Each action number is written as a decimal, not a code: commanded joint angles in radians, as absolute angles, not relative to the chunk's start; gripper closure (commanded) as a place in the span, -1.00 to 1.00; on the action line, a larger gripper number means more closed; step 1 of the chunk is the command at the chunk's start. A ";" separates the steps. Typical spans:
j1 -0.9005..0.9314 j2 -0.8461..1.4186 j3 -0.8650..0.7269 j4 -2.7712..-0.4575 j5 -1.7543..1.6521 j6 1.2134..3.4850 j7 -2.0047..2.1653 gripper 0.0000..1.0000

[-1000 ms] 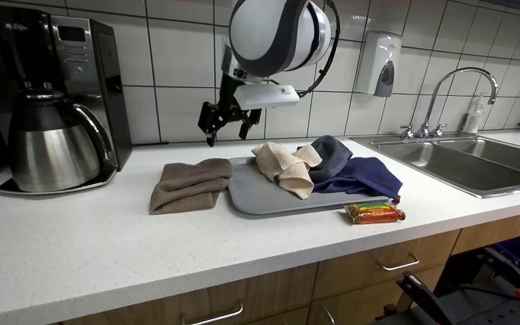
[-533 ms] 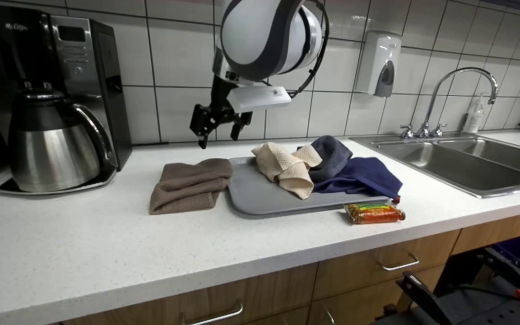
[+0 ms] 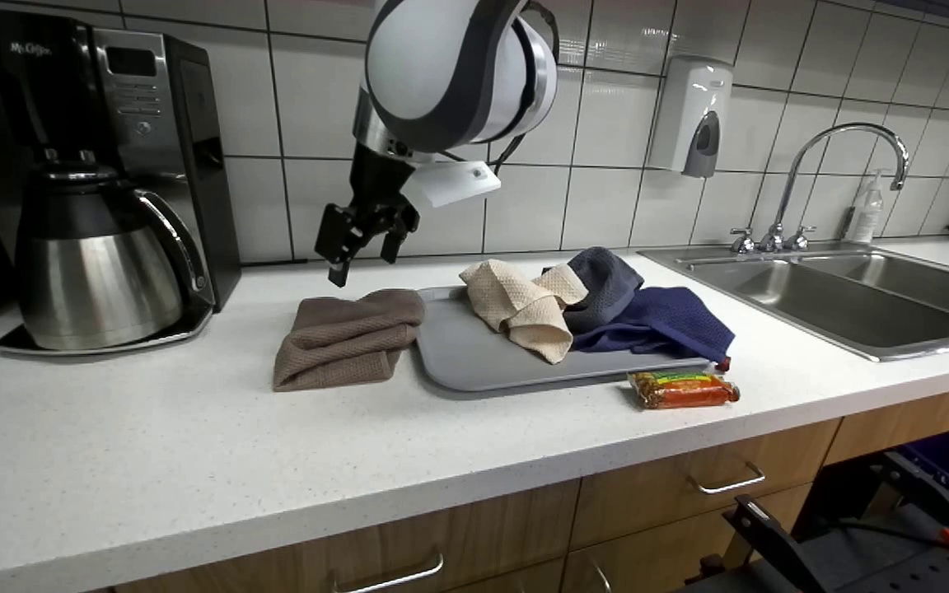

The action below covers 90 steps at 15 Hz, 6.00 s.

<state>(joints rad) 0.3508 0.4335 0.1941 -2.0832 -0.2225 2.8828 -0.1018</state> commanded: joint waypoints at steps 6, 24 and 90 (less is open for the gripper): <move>0.173 0.528 0.369 -2.029 -0.195 2.853 -0.447 -1.00; 0.145 0.573 0.433 -2.031 -0.208 2.787 -0.681 -1.00; 0.281 0.456 0.240 -1.977 -0.262 2.852 -0.372 0.95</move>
